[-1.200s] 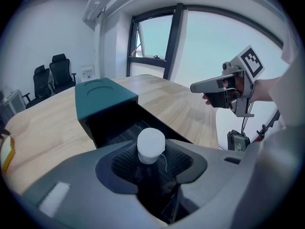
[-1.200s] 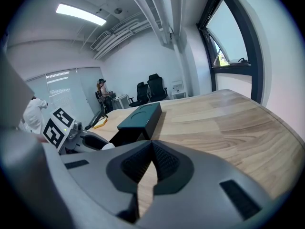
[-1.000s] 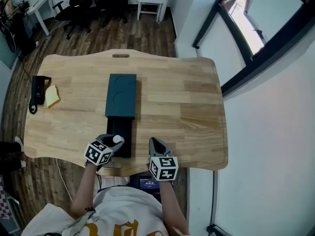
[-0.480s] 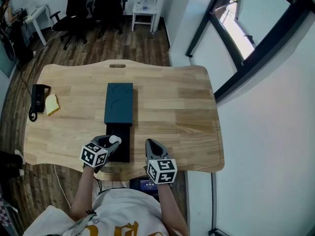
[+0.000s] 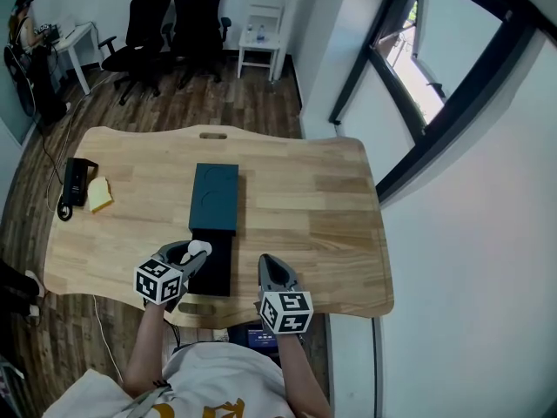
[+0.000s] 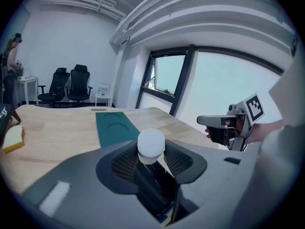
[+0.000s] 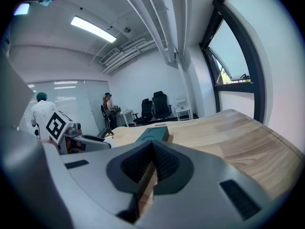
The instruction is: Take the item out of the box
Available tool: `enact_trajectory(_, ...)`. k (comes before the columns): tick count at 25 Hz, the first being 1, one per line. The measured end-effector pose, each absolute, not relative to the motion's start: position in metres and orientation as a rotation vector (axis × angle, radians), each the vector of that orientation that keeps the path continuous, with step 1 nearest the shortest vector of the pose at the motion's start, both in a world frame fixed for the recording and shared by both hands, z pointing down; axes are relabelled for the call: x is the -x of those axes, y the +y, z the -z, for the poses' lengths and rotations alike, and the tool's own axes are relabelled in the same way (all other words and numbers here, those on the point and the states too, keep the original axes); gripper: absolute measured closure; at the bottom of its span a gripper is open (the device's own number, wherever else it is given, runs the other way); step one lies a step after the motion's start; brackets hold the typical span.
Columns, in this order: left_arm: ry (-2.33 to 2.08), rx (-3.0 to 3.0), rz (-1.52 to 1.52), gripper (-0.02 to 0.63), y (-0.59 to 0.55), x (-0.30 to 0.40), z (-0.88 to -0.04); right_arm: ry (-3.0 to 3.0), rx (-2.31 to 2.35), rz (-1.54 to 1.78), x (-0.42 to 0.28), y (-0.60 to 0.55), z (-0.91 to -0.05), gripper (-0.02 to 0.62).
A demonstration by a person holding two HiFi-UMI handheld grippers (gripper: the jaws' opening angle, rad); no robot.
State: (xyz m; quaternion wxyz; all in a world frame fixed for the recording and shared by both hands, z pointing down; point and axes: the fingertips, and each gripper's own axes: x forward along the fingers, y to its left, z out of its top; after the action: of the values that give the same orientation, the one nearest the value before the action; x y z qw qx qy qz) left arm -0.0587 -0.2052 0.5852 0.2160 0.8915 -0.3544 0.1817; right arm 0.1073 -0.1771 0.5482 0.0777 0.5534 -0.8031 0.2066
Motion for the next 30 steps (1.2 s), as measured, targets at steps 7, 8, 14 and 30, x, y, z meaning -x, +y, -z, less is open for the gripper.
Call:
enact_trajectory(7, -1.008, -2.472, -0.438, 0.436, -0.195, 0.064, -0.566, -2.412, -1.674, -0.517, -0.103, -0.169, -0.534, 0.589)
enact_trajectory(8, -1.015, -2.475, -0.435, 0.436, -0.194, 0.065, -0.563, -2.416, -1.675, -0.503, -0.101, -0.169, -0.532, 0.589)
enact_trajectory(14, -1.032, -2.548, -0.470, 0.436, -0.185, 0.067, -0.544, -2.426, -1.681, -0.456, -0.095, -0.162, -0.521, 0.589)
enact_trajectory(30, -1.050, -2.562, -0.449, 0.436, -0.178, 0.072, -0.536, -2.440, -1.645, -0.382, -0.083, -0.161, -0.519, 0.591)
